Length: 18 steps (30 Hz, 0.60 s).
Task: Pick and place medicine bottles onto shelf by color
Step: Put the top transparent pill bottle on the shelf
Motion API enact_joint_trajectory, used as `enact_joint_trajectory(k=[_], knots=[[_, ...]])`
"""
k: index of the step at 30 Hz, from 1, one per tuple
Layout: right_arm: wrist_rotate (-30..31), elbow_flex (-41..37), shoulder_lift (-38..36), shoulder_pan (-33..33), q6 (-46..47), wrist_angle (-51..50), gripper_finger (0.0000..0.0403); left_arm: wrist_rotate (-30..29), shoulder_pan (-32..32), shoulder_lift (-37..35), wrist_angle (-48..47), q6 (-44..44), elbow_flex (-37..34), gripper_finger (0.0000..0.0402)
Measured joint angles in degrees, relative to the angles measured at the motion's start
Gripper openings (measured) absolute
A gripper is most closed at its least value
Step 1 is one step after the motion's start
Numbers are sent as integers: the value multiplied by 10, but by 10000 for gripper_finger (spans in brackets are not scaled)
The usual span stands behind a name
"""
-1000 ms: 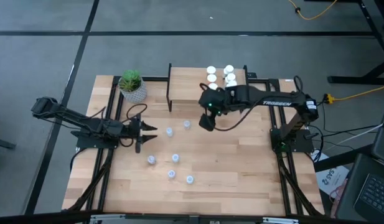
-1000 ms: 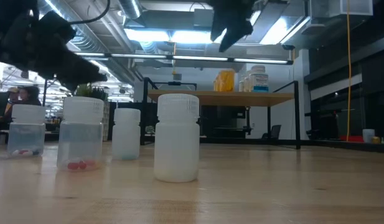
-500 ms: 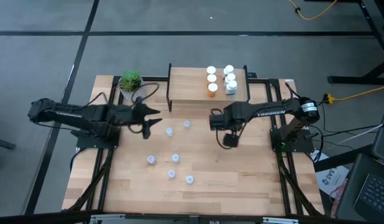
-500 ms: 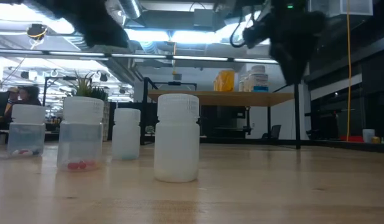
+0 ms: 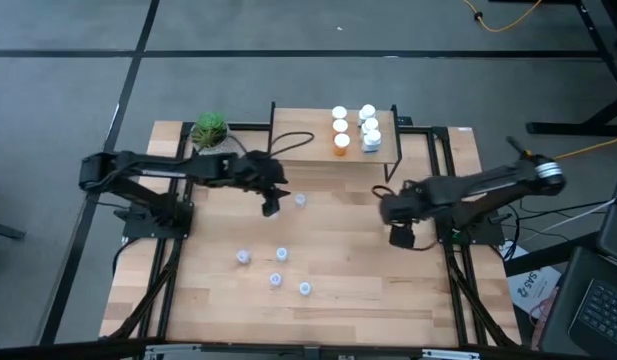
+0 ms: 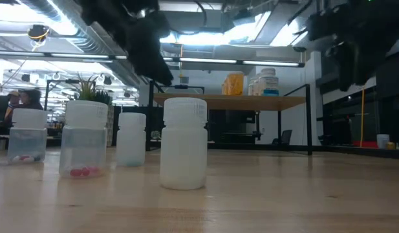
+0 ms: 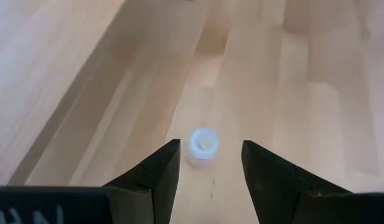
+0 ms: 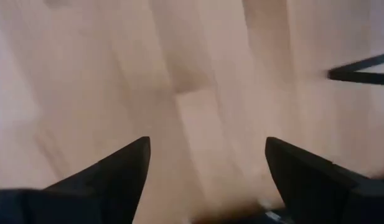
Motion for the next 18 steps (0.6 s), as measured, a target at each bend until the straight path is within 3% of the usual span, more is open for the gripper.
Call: enact_joint_trajectory(k=[8, 12, 18], knots=[[-12, -156, -191, 72, 59, 259, 317, -2, 0, 78, 3, 29, 35, 165], [-15, -202, -225, 92, 60, 325, 317, -7, 0, 116, 25, 30, 36, 165], [-15, -232, -230, 98, 61, 344, 317, -3, -6, 140, 61, 36, 36, 165]])
